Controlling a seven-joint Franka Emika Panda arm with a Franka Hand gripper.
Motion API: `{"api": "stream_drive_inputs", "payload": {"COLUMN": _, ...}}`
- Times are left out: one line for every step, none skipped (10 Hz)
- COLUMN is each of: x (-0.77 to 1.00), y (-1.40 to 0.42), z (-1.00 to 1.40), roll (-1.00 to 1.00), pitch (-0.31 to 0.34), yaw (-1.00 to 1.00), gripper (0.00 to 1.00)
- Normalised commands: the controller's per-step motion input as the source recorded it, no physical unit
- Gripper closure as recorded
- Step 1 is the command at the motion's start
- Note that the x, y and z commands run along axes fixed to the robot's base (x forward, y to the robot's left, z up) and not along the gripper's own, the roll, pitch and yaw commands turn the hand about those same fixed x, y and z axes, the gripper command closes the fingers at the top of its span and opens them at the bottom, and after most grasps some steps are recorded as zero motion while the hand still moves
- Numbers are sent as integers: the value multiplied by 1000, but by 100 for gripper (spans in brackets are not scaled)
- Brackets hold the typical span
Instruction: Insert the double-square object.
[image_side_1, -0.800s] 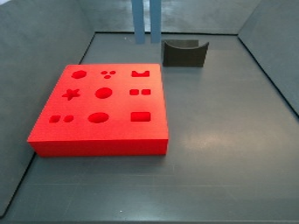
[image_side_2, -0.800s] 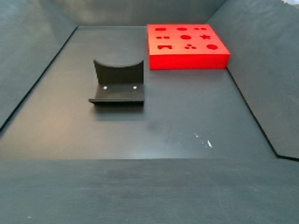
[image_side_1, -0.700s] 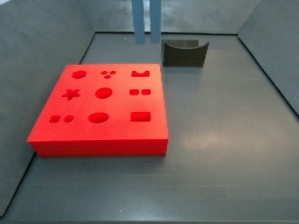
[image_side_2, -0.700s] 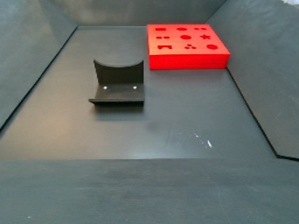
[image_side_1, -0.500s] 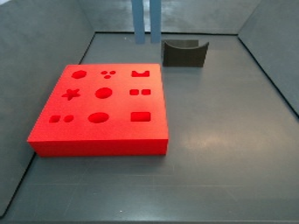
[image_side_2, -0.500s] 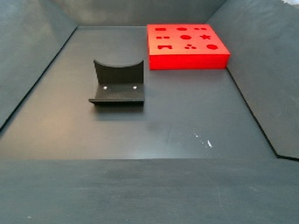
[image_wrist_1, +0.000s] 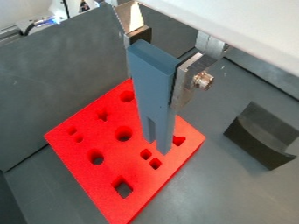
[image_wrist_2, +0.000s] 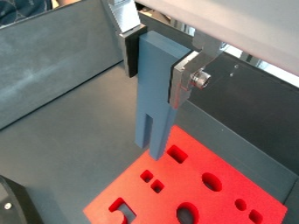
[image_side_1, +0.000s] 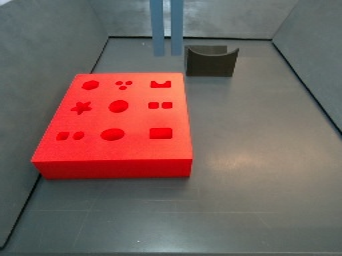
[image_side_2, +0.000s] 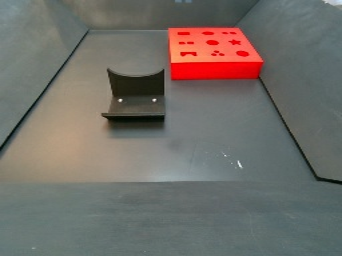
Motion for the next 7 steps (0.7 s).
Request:
{"api": "stream_drive_inputs", "payload": {"x": -169, "y": 129, "z": -569, "roll": -211, "pitch": -71, "yaw": 0, "gripper": 100}}
{"api": "stream_drive_inputs", "payload": {"x": -114, "y": 29, "z": -574, "roll": -36, "pitch": -91, "yaw": 0, "gripper": 100}}
{"api": "stream_drive_inputs", "payload": {"x": -37, "y": 0, "z": -466, "roll": 0, "pitch": -54, "yaw": -23, "gripper": 100}}
{"api": "stream_drive_inputs", "payload": {"x": 0, "y": -23, "z": -3, "roll": 0, "pitch": 0, "yaw": 0, "gripper": 100}}
{"api": "stream_drive_inputs", "payload": {"x": 31, "y": 46, "z": -631, "roll": -181, "pitch": 0, "yaw": 0, "gripper": 100}}
{"api": "stream_drive_inputs", "payload": {"x": 0, "y": 83, "z": -806, "roll": -171, "pitch": 0, "yaw": -103, "gripper": 100}}
{"api": "stream_drive_inputs", "payload": {"x": 0, "y": 57, "z": -640, "roll": -14, "pitch": 0, "yaw": -123, "gripper": 100}}
